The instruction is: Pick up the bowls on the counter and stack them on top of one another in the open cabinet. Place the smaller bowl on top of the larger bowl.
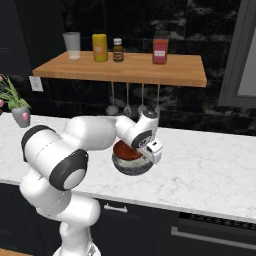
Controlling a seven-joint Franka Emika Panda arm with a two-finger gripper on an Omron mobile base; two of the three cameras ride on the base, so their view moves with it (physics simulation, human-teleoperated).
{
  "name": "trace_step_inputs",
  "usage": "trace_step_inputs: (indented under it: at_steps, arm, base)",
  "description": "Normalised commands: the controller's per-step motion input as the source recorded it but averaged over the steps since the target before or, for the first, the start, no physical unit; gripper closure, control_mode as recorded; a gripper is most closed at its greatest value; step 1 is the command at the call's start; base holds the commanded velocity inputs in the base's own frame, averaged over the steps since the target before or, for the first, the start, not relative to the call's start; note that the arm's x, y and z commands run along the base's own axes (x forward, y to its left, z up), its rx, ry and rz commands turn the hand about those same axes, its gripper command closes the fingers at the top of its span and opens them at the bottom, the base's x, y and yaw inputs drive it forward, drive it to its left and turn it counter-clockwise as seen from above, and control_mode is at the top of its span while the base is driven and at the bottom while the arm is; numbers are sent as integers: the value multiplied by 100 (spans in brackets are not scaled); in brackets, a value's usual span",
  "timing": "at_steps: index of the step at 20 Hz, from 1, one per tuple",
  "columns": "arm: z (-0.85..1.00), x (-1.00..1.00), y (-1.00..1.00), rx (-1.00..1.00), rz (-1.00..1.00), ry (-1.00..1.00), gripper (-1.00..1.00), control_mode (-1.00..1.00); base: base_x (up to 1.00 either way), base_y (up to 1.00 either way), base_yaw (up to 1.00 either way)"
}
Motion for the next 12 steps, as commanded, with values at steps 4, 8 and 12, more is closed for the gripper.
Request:
trace_step_inputs:
  at_steps: [4, 8, 12]
  arm:
    - [-47, 27, -6, -4, 0, 0, 100, -100]
    - [-27, -2, -17, 0, 2, 0, 100, -100]
    - [-24, -54, 9, 0, 5, 0, 100, -100]
  base:
    - [0, 0, 0]
    - [0, 0, 0]
    - [0, 0, 0]
